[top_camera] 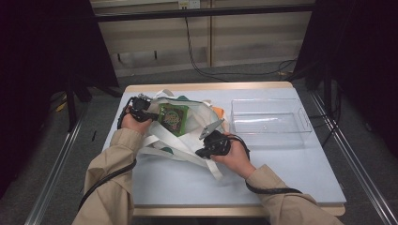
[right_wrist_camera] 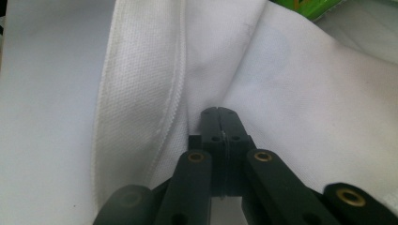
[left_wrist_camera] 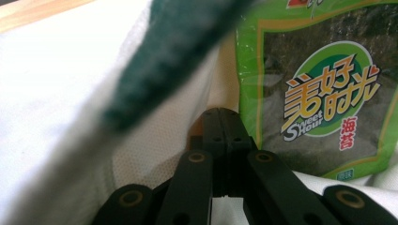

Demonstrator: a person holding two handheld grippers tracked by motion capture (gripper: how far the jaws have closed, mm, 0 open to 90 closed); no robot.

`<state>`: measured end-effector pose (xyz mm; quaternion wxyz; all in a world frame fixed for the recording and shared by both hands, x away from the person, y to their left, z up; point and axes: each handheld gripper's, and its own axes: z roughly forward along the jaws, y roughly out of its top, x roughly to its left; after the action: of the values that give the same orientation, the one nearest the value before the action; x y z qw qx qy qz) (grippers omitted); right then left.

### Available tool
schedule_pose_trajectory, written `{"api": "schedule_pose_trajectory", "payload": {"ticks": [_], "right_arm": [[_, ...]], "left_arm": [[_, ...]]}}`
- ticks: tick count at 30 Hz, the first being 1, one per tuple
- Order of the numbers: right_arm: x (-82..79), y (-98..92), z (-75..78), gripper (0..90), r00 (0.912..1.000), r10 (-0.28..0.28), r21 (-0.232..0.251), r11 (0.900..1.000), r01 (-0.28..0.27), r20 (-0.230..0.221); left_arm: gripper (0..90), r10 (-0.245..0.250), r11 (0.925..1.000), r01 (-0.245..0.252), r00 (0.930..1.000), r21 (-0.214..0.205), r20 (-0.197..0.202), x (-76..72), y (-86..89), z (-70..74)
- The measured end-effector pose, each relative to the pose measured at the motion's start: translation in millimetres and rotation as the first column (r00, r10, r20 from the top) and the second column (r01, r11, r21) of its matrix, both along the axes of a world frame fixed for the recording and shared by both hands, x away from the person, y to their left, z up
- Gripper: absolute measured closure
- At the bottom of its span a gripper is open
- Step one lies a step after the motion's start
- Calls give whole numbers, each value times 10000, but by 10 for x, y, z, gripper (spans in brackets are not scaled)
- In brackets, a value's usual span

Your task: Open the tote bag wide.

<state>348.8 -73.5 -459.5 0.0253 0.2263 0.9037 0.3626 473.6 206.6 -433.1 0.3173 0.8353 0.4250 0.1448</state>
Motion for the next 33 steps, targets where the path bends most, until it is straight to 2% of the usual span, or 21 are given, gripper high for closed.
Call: {"api": "schedule_pose_trajectory", "payload": {"ticks": [2,5,7,10,11,13,15,17,18,19,23,24,25,26,28,33], "right_arm": [[0,-1,0,900,10000,1,-2,10000,-1,7],[1,-3,-1,900,10000,-26,5,10000,26,4],[1,-2,-2,900,10000,-11,-5,10000,11,24],[4,-5,-5,900,10000,-11,42,10000,11,-17],[5,-6,-5,900,10000,-2,36,10000,2,-4],[5,-5,-4,900,10000,9,0,10000,-9,24],[4,-5,-6,894,10000,8,16,10000,-8,13],[12,-11,-9,885,10000,11,78,10000,-11,15],[12,-13,-8,879,10000,-19,91,10000,19,-29],[13,-15,-8,874,10000,-45,103,9999,46,-53],[16,-19,-10,859,9999,-128,132,9998,129,-55],[18,-21,-9,855,9999,-147,156,9998,148,-73],[21,-24,-10,851,9999,-144,186,9997,145,-58],[24,-26,-10,848,9999,-147,178,9997,147,-31],[27,-29,-6,842,9998,-182,205,9996,184,-79],[25,-35,10,824,9997,-239,167,9996,240,-88]], "left_arm": [[900,-143,9998,143,9999,151,-42,9,-9,6],[900,14,9999,-13,10000,114,-14,5,-29,2],[888,-140,9998,139,9999,149,61,8,-35,4],[882,-153,9999,153,9999,3,68,1,-33,-2],[882,-303,9995,303,9995,-65,-28,2,-19,0],[883,-231,9991,229,9997,-371,-29,-9,-15,-3],[886,-445,9986,443,9990,-287,-64,-26,-10,19],[894,-488,9974,482,9987,-527,-111,-45,-16,31],[897,-646,9970,640,9978,-435,-117,-54,-12,46],[898,-663,9963,651,9976,-559,-200,-69,-18,53],[900,-856,9950,843,9961,-535,-215,-119,-29,88],[900,-1062,9917,1040,9940,-753,-261,-125,-30,100],[900,-1204,9904,1186,9925,-708,-212,-136,-41,118],[900,-1139,9914,1131,9935,-663,-80,-152,-73,125],[900,-1203,9914,1195,9927,-528,-125,-159,-90,152],[900,-1436,9876,1419,9894,-675,-209,-218,-63,179]]}}
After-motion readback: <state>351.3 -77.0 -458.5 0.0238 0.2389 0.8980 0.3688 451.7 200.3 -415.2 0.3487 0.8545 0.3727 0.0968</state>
